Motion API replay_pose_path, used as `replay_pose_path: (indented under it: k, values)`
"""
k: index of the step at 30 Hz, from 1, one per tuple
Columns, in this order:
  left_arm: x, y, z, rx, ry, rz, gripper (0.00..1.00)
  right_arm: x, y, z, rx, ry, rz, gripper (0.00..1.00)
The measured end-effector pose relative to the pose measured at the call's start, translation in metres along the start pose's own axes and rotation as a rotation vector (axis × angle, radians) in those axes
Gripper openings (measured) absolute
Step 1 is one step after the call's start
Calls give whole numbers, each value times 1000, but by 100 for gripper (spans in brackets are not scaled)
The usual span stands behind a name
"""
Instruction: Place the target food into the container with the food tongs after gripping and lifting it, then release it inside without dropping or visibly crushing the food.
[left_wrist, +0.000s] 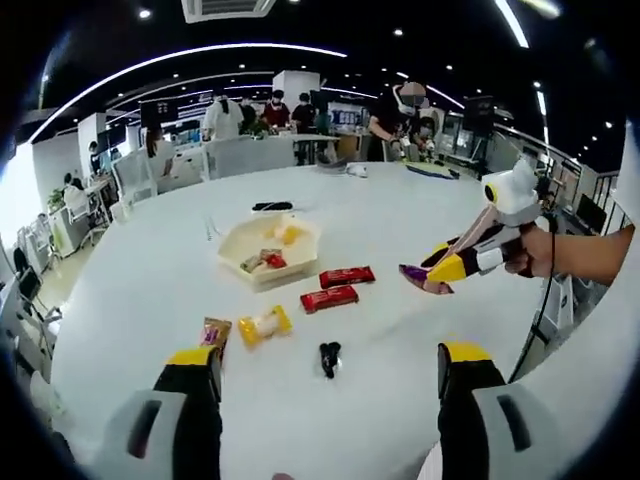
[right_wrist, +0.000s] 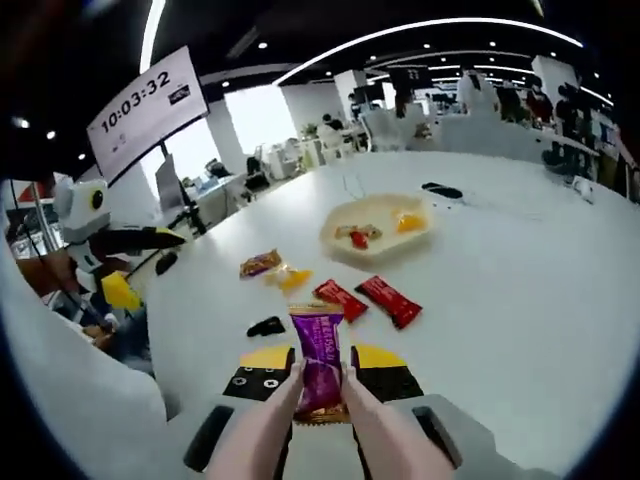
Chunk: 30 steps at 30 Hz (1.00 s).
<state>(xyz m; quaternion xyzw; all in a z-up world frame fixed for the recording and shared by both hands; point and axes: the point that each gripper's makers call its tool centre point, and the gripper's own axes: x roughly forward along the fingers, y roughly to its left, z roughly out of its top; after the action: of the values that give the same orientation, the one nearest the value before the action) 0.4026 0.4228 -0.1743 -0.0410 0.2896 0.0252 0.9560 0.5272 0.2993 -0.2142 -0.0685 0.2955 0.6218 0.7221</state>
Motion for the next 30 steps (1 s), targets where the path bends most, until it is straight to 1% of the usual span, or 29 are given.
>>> replay_pose_path:
  k: [1,2,3,5,9,11,12,14,15,16,17,20,22,24,26,28,30]
  values:
    - [2,0,3,-9,-13,-3,90,1,2,-1,-4,3,5,21]
    - [2,0,3,-13,-11,-3,90,2,2,-3,-22,16,4,21]
    - [3,2,-1,-31,-5,-3,89,2,2,-3,-27,19,5,21]
    - [3,2,-4,-37,-4,-3,90,2,2,-4,-42,31,0,21]
    - [2,-1,-9,-28,11,-15,89,2,4,3,-30,15,1,21]
    - [0,3,-9,-30,12,-6,89,4,6,6,-22,9,-2,21]
    - [0,5,-7,-36,-3,-1,89,5,7,7,-21,6,4,21]
    - [1,9,-9,-54,-7,11,89,9,11,6,-24,19,14,21]
    - [0,15,-11,-59,-8,15,89,10,14,5,-42,33,20,21]
    - [0,16,-12,-62,-7,17,89,11,15,5,-45,38,20,21]
    - [0,13,-11,-64,-7,16,89,11,14,7,-48,34,21,21]
    - [-2,13,-11,-62,-4,17,89,11,13,7,-47,33,22,21]
    - [-5,16,-11,-68,-3,24,89,17,7,13,-28,22,13,21]
    - [-7,24,-16,-84,-14,43,89,22,9,17,-19,14,34,22]
    - [-8,29,-24,-105,-3,58,89,26,8,18,-34,20,33,22]
    - [-8,27,-32,-121,11,62,88,27,7,20,-43,24,29,22]
    - [-9,23,-37,-115,27,54,89,26,6,29,-42,7,30,22]
